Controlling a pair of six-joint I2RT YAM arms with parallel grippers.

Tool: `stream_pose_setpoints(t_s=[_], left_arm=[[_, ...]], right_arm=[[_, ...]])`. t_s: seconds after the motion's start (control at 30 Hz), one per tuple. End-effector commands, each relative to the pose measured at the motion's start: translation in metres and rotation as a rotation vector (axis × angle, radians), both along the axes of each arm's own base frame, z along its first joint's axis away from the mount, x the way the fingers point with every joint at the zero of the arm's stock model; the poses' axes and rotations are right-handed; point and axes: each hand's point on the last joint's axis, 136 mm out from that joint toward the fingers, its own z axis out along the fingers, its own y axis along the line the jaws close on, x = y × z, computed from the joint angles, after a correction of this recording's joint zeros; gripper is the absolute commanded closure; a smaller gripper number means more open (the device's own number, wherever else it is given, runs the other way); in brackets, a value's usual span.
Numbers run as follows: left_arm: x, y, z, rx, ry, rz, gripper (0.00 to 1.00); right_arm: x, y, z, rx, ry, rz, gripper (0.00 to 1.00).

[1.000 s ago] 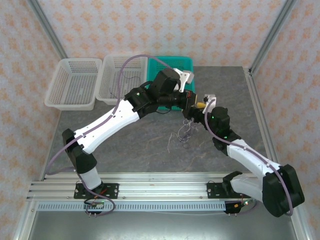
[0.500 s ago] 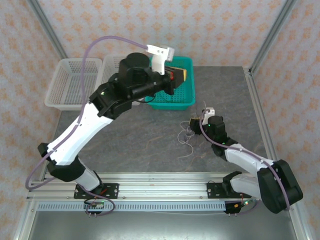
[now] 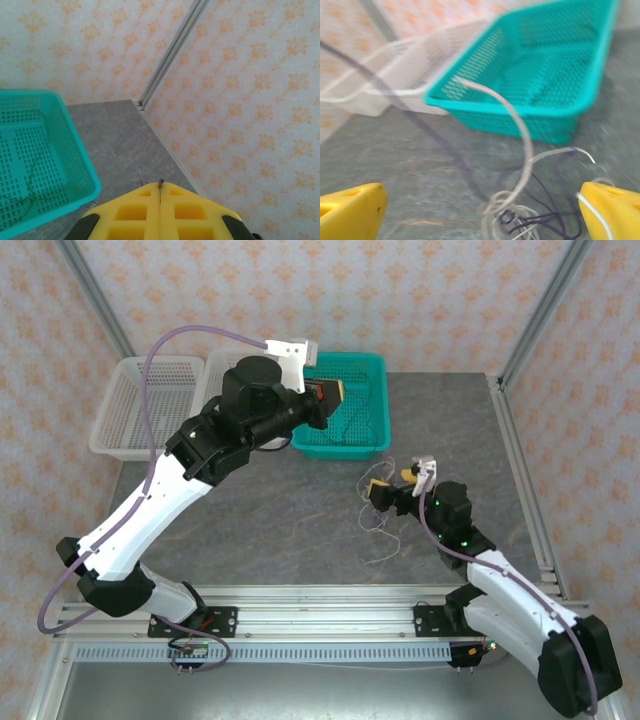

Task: Untangle the cables

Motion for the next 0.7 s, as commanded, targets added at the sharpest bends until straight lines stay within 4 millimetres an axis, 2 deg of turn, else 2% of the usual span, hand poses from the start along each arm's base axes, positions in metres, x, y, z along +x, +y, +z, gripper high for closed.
stream_pose_setpoints(t_s=[0.0,0.07,0.17,0.23,0.43,0.47,0.53,0.63,0.67], left_arm=[[-0.002,-0.002,0.011,-0.052,-0.02,-0.013,1.0],[-0.002,-0.002,0.011,-0.051,-0.023,-0.016,1.0],[-0.003,-0.003,0.014,-0.056,-0.028,-0.022,1.0],[-0.003,-0.003,0.016,-0.057,-0.032,-0.025,1.0],[-0.005,-0.005,0.025,-0.059,-0.045,-0.038,1.0],[-0.005,-0.004,0.028,-0.059,-0.051,-0.035,1.0],[-0.006,0.0,0.031,-0.055,-0.058,-0.023,1.0],[-0.007,0.009,0.036,-0.05,-0.071,0.008,1.0],[-0.009,0.015,0.036,-0.042,-0.075,0.029,1.0]], right_arm=[[-0.018,0.023,0.058,-0.013,-0.206,0.19,0.01],[-0.016,0.026,0.075,-0.015,-0.253,0.2,0.01],[0.0,0.027,0.095,-0.05,-0.335,0.158,0.0],[0.012,0.034,0.102,-0.053,-0.359,0.165,0.05],[0.035,0.077,0.095,-0.002,-0.346,0.318,0.33],[0.039,0.086,0.085,-0.004,-0.32,0.347,0.36],[0.045,0.096,0.076,0.001,-0.3,0.365,0.43],[0.055,0.103,0.061,-0.006,-0.279,0.356,0.66],[0.056,0.104,0.058,-0.014,-0.28,0.36,0.78]])
